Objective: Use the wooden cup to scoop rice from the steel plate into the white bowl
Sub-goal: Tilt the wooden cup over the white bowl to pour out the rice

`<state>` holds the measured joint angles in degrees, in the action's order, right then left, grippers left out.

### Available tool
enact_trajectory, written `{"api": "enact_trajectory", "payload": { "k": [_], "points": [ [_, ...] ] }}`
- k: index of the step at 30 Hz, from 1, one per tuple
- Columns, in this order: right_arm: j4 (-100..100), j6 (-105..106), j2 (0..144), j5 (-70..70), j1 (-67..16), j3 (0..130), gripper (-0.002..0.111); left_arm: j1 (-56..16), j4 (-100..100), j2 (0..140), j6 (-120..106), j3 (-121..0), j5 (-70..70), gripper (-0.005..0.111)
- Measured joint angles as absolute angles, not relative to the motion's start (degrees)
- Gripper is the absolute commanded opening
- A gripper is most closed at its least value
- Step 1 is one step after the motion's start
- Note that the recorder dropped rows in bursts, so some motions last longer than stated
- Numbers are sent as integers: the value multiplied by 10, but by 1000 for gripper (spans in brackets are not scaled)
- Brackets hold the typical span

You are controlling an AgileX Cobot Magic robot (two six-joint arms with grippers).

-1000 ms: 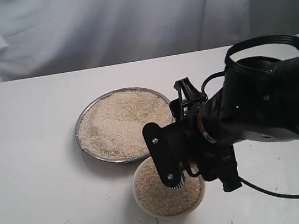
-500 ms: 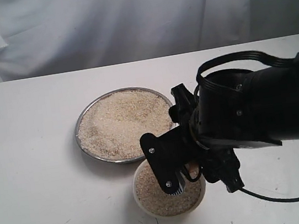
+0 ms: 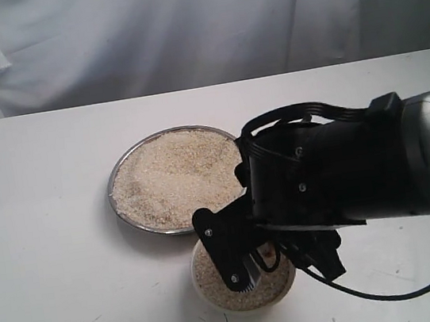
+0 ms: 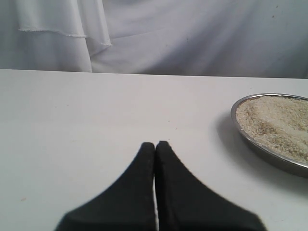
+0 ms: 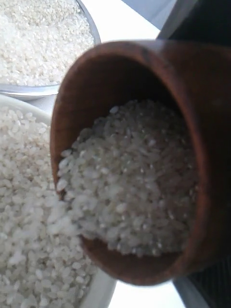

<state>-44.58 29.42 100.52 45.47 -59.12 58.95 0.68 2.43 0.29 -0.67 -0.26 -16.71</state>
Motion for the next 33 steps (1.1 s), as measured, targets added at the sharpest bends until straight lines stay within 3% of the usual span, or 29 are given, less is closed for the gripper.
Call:
{"api": "enact_trajectory", "payload": {
  "k": [33],
  "points": [
    [-540,223,1019,539,-641,601,0,7,24,3,-7,-3,-167,0]
  ]
}}
